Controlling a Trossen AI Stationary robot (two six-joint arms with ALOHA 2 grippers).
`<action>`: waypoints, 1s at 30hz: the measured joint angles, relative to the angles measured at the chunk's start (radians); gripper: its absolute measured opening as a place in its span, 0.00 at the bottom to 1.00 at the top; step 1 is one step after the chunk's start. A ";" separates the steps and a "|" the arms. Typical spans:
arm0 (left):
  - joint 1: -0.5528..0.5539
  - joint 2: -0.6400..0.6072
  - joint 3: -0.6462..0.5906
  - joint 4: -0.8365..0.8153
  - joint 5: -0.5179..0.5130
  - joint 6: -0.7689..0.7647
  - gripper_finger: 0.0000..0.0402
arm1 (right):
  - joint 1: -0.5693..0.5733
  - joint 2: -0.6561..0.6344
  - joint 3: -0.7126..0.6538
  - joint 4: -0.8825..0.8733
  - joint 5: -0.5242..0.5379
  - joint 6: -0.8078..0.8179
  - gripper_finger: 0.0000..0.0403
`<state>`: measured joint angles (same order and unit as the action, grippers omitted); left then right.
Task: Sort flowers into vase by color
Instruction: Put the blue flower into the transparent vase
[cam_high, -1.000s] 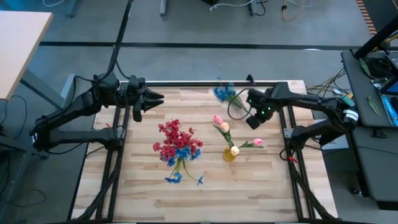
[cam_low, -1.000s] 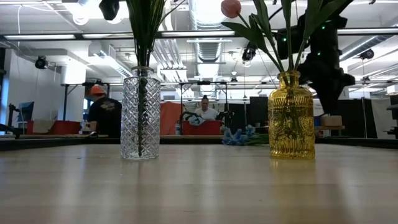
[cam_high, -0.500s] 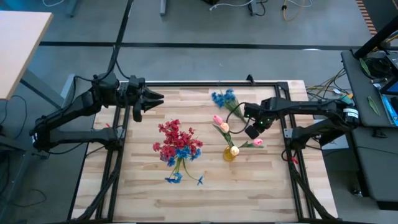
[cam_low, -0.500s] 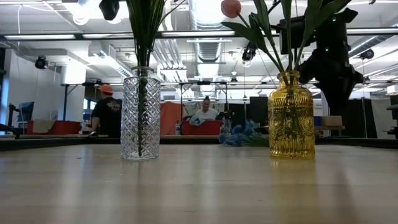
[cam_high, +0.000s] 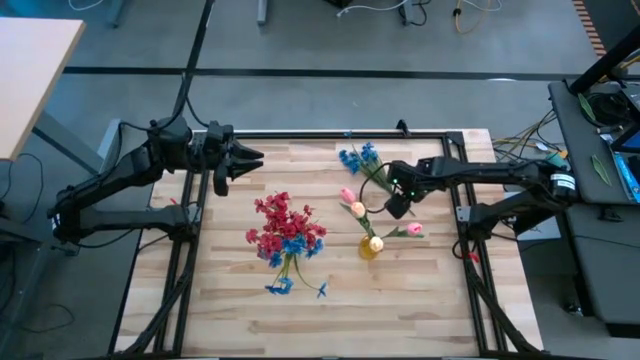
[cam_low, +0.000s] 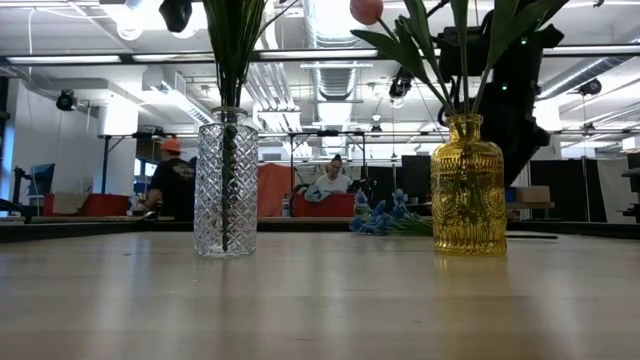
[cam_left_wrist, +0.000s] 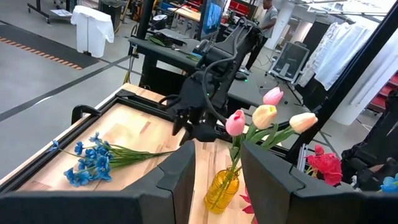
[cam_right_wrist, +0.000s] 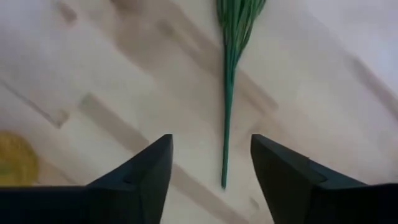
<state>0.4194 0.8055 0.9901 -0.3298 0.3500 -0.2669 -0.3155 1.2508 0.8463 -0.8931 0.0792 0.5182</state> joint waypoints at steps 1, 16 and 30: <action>0.000 0.000 0.000 0.000 0.000 0.000 0.28 | -0.009 0.005 0.000 0.017 0.001 -0.008 0.53; 0.000 0.000 0.000 0.000 0.000 -0.004 0.28 | -0.177 0.034 -0.001 0.176 0.002 -0.138 0.62; 0.000 0.000 0.000 0.000 0.000 -0.001 0.28 | -0.233 0.226 -0.003 0.395 -0.082 -0.247 0.62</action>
<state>0.4194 0.8056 0.9901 -0.3302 0.3502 -0.2676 -0.5488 1.4765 0.8429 -0.4984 -0.0030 0.2709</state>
